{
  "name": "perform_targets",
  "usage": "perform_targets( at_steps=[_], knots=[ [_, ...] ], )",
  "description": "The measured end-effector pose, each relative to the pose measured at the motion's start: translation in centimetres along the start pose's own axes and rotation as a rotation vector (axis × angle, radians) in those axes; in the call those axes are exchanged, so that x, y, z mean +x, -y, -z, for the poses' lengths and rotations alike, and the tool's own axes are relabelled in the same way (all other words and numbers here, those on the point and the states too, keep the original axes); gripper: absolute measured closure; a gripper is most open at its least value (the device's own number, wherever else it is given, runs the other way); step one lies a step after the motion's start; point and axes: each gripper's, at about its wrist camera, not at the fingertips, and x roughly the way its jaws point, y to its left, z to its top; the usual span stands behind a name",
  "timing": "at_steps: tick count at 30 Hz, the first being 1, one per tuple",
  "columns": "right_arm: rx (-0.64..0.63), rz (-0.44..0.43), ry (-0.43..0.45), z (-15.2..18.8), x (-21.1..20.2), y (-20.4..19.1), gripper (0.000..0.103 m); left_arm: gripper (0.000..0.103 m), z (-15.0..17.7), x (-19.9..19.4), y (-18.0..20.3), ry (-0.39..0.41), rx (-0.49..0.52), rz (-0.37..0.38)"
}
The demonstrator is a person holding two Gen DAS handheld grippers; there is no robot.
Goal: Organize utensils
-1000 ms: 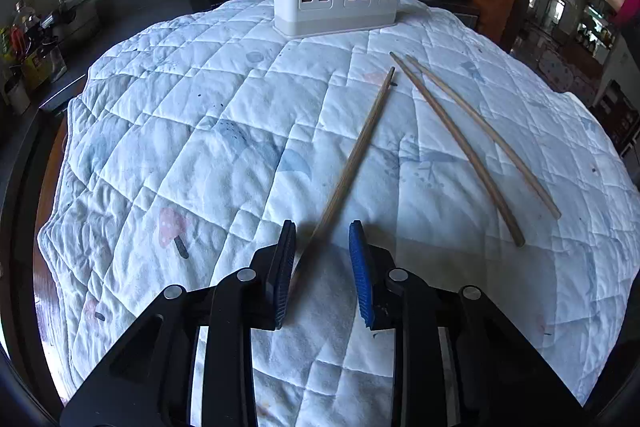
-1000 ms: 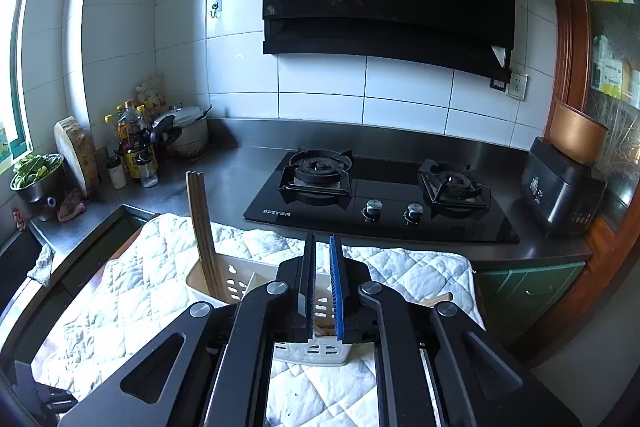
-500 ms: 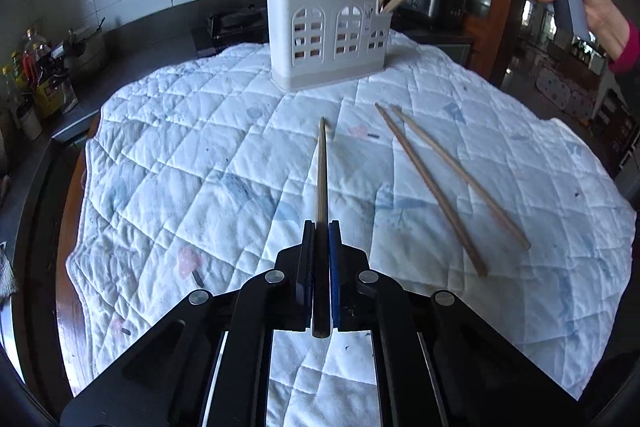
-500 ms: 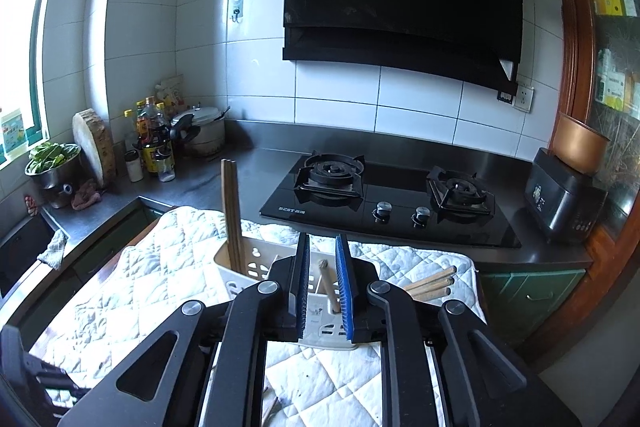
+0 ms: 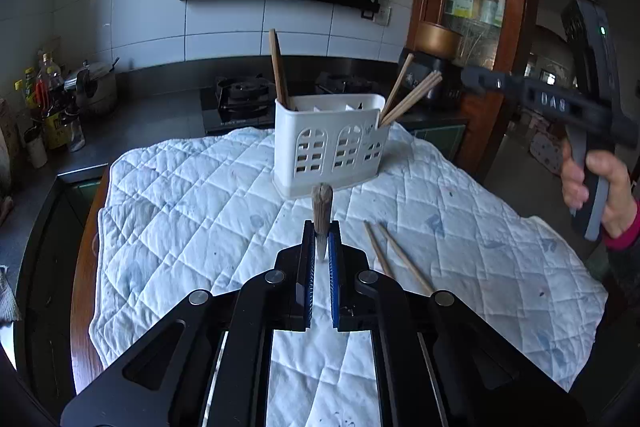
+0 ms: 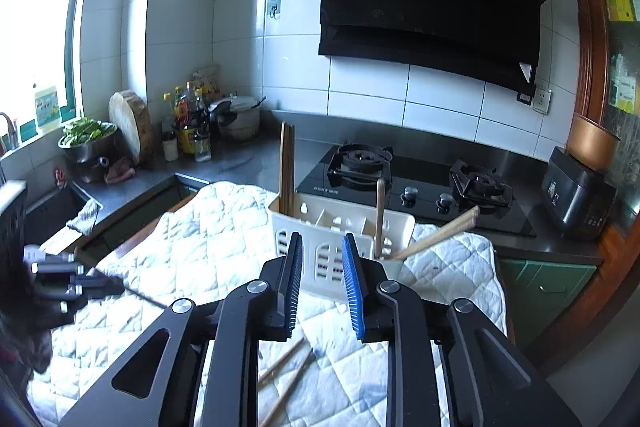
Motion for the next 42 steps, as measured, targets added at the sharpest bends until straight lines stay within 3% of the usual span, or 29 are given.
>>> perform_targets(
  at_steps=[6,13,22,25,30,36,42],
  knots=[
    [0.033,-0.005,-0.045,3.6,-0.6,0.1,0.078,0.098,-4.4,0.5,0.9,0.048,0.02,0.026],
    [0.023,0.051,-0.089,7.2,-0.8,0.6,0.077,0.098,-11.3,1.7,1.8,0.114,0.033,0.05],
    [0.044,0.058,-0.137,10.8,-0.6,1.2,0.073,0.098,-19.1,3.7,3.6,0.251,0.043,0.007],
    [0.06,0.058,-0.147,11.4,-0.5,1.7,0.073,0.098,-19.9,4.9,4.2,0.266,0.059,-0.043],
    [0.087,0.052,-0.151,12.1,-0.8,2.0,0.073,0.098,-19.4,8.0,3.6,0.212,0.048,-0.095],
    [0.097,0.042,-0.16,12.9,-0.8,1.8,0.073,0.098,-17.9,10.7,1.1,0.141,-0.033,-0.065],
    [0.105,0.027,-0.177,13.5,-0.4,1.1,0.071,0.097,-16.4,11.8,0.3,0.101,-0.041,-0.055]
  ],
)
